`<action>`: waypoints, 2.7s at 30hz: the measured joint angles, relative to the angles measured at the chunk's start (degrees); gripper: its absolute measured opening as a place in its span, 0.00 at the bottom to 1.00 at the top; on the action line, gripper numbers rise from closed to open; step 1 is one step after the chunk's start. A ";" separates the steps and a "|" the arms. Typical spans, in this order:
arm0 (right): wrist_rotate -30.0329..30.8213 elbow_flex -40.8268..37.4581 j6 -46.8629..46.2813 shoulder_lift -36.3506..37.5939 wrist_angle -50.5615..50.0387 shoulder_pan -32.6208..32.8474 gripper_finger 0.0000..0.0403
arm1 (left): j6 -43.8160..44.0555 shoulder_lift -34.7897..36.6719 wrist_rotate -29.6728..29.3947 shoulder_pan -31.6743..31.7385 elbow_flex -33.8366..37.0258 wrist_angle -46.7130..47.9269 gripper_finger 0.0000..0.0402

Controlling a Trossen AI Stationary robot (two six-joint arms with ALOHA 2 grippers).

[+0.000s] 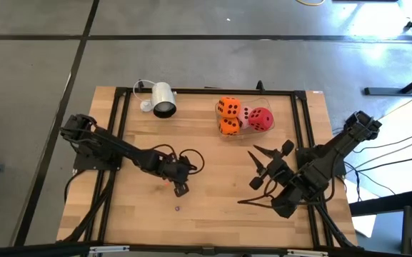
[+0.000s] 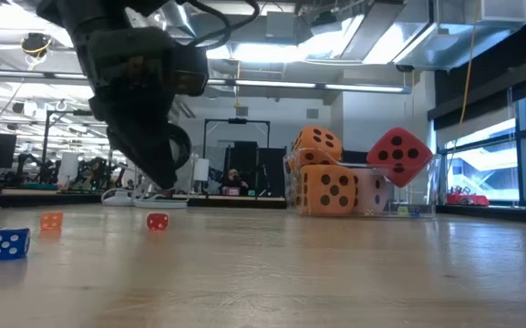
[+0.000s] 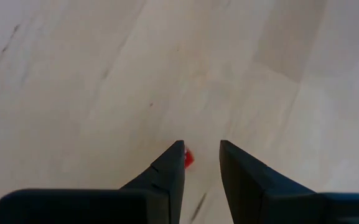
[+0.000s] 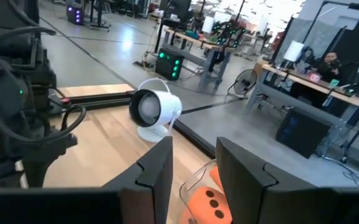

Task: Pick & Place Dice
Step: Put the small red die into the transparent bin

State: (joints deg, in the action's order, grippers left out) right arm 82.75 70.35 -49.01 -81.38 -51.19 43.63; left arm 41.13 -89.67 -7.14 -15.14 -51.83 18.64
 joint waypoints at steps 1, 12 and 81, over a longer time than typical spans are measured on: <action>-0.26 0.00 0.00 0.00 -0.01 0.07 0.30 | 0.05 -0.02 -0.63 -0.16 0.00 0.51 0.23; -0.86 0.00 0.00 -0.02 0.11 0.14 0.30 | -3.28 -0.08 -4.31 -2.21 0.00 0.43 0.23; -2.89 0.04 0.46 -0.07 0.19 0.14 0.30 | -22.77 -5.73 -14.83 4.83 0.09 -38.15 0.11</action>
State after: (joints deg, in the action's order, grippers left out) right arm 79.85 70.39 -48.55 -81.45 -51.00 43.77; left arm 18.36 -95.39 -21.97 -10.31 -51.75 -19.51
